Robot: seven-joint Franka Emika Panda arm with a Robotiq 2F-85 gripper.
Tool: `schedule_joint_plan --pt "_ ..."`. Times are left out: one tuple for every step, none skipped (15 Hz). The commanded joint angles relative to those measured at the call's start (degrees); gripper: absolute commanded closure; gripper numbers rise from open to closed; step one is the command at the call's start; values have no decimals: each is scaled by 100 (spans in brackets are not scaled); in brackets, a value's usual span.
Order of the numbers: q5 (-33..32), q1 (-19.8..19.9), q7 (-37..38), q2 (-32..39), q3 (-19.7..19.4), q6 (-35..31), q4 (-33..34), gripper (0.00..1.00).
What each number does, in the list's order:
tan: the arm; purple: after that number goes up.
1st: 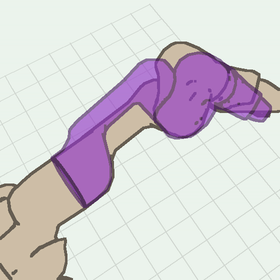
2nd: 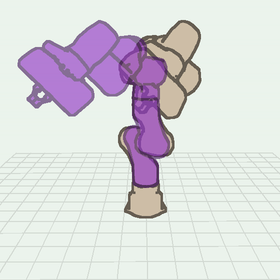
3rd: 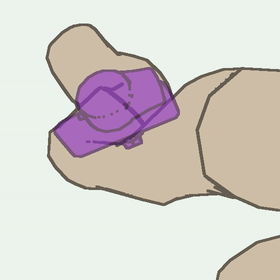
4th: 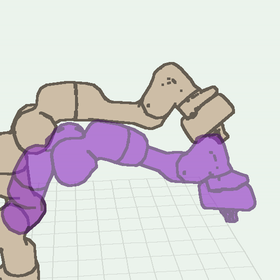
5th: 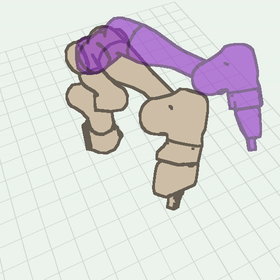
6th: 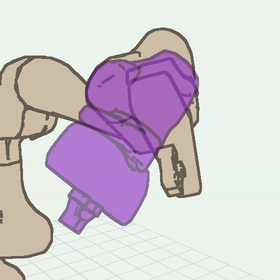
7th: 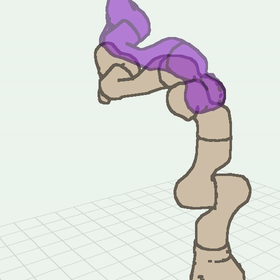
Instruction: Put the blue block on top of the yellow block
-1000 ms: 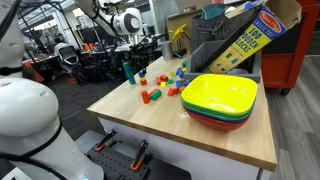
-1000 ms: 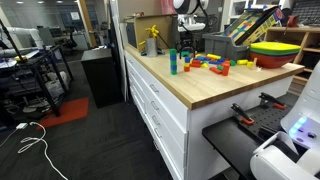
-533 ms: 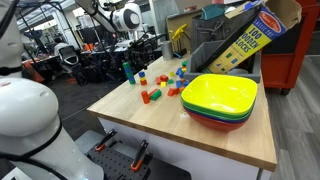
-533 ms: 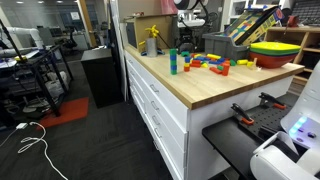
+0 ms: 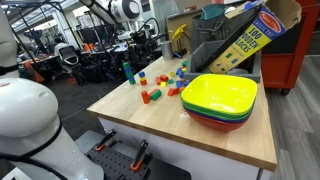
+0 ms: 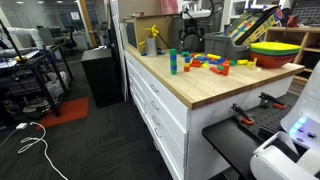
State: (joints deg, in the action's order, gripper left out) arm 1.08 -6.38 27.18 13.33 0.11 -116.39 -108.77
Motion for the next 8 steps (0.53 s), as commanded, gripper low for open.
schedule_joint_plan --pt "-191 96 -311 -486 -8 254 -317 0" --pt "-247 121 -467 -600 2 258 -414 0" --pt "-283 145 -601 -697 8 264 -491 0" --pt "-354 169 -750 -803 9 258 -590 0" --pt "-411 199 -926 -919 10 285 -690 0" --pt "-460 227 -1077 -1023 13 284 -793 0" --pt "-481 263 -1275 -1139 13 281 -911 0" --pt "-533 295 -1452 -1261 10 293 -1031 0"
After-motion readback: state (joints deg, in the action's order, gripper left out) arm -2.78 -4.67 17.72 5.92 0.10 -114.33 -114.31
